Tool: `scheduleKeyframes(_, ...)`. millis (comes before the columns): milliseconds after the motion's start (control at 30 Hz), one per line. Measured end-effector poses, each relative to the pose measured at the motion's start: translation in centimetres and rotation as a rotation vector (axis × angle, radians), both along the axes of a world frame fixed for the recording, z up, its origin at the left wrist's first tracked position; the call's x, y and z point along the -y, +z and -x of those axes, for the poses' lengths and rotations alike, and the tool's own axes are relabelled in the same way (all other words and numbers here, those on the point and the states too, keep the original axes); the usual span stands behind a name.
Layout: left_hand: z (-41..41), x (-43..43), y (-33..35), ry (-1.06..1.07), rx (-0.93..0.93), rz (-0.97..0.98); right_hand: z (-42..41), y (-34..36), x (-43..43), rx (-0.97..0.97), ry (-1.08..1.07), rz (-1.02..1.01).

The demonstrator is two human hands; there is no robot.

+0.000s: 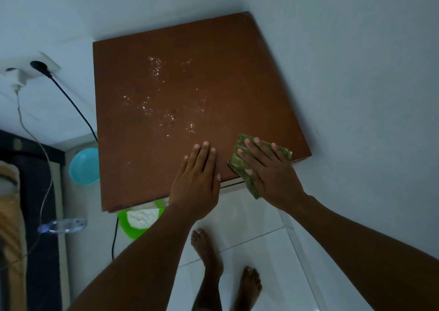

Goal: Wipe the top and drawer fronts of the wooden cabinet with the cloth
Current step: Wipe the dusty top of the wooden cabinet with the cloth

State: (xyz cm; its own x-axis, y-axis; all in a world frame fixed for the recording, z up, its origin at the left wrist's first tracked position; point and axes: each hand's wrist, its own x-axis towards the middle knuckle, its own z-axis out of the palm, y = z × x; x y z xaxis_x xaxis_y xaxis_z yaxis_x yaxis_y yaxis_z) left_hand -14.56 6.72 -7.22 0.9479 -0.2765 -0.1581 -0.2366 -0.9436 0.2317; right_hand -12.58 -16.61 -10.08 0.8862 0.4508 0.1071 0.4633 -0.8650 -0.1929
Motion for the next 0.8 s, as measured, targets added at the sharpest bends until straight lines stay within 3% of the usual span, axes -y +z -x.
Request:
scheduleKeyframes(433,-0.5,0.2,0.7,-0.013,-0.064,-0.012,2.1,0.6,1.2,0.037,-0.002,-0.258)
scheduleKeyframes(600,-4.2,-0.3,1.7,-0.080,-0.065,-0.054,-4.6,3.0,1.0,0.121,-0.117,-0.316)
scheduleKeyframes(800,-11.0,-0.4,2.5,-0.113,-0.073,-0.087,-16.3,4.6,-1.6,0.061,-0.077,-0.180)
